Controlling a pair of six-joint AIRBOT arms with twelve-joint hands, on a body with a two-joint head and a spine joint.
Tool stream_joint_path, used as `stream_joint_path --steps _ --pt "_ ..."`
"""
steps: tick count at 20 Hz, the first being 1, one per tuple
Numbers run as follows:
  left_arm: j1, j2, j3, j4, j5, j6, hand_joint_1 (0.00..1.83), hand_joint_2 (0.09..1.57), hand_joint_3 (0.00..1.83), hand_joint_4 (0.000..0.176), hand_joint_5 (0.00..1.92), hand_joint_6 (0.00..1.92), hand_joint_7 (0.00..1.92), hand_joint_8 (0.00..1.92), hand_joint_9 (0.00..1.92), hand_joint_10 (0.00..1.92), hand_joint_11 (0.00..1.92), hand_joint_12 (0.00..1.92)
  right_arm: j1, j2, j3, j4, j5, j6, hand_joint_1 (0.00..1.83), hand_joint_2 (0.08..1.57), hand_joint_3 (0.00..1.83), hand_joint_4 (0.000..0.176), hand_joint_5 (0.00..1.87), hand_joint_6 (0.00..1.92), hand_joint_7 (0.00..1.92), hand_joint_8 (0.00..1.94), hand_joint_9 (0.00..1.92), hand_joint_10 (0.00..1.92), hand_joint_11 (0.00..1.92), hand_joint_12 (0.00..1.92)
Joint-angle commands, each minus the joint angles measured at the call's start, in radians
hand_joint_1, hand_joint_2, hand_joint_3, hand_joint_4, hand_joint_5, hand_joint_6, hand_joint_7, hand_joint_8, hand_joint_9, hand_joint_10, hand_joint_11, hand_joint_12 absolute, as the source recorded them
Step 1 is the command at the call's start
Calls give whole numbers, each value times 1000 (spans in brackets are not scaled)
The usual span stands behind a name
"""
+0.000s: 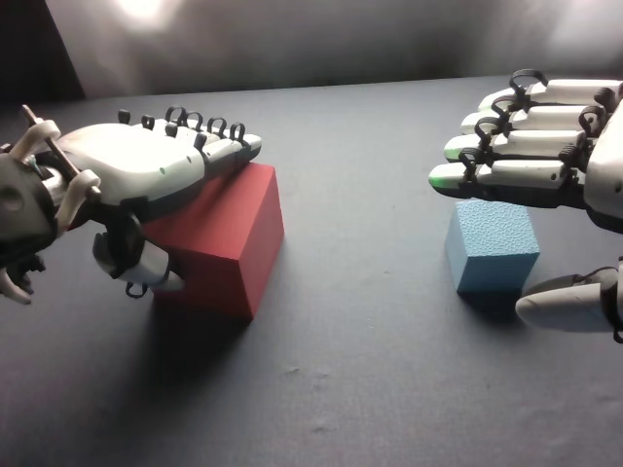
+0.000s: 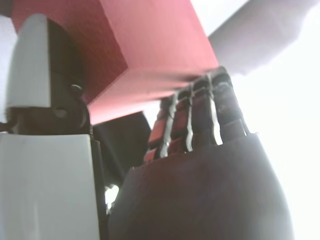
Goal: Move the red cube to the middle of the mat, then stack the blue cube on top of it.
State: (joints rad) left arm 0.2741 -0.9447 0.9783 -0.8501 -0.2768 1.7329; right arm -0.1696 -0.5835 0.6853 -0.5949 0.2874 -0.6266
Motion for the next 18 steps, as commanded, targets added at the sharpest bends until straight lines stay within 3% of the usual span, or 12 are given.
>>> stream_joint_path --steps 1,12,13,14,17,18 --pt "-5 6 3 11 -36 10 1299 975 7 0 0 0 0 0 0 0 0 0 12 10 -3 19 97 3 57 1236 0 0 133 2 104 4 89 4 0 245" --pt "21 2 4 4 24 12 1306 1017 12 0 14 5 4 1 0 0 11 5 12 10 -3 19 97 3 65 1237 0 0 131 2 95 2 78 2 0 195" --pt "20 3 4 4 24 12 1289 1049 3 0 120 4 104 4 140 8 79 57 12 10 -3 19 97 3 59 1239 0 0 109 0 72 1 55 0 0 145" --pt "20 5 3 4 25 12 1289 1049 3 0 120 4 104 4 140 8 79 57 12 10 -3 19 97 3 59 1239 0 0 109 0 72 1 55 0 0 145" --pt "18 6 2 3 25 12 1240 1075 0 0 286 6 322 8 347 9 1 616 12 10 -3 19 97 3 86 1226 0 0 154 4 118 4 97 5 0 252" --pt "16 6 2 3 25 12 1232 1067 0 0 434 7 508 11 512 30 0 905 12 10 -3 19 97 3 51 1227 0 0 145 4 108 3 90 5 0 245"
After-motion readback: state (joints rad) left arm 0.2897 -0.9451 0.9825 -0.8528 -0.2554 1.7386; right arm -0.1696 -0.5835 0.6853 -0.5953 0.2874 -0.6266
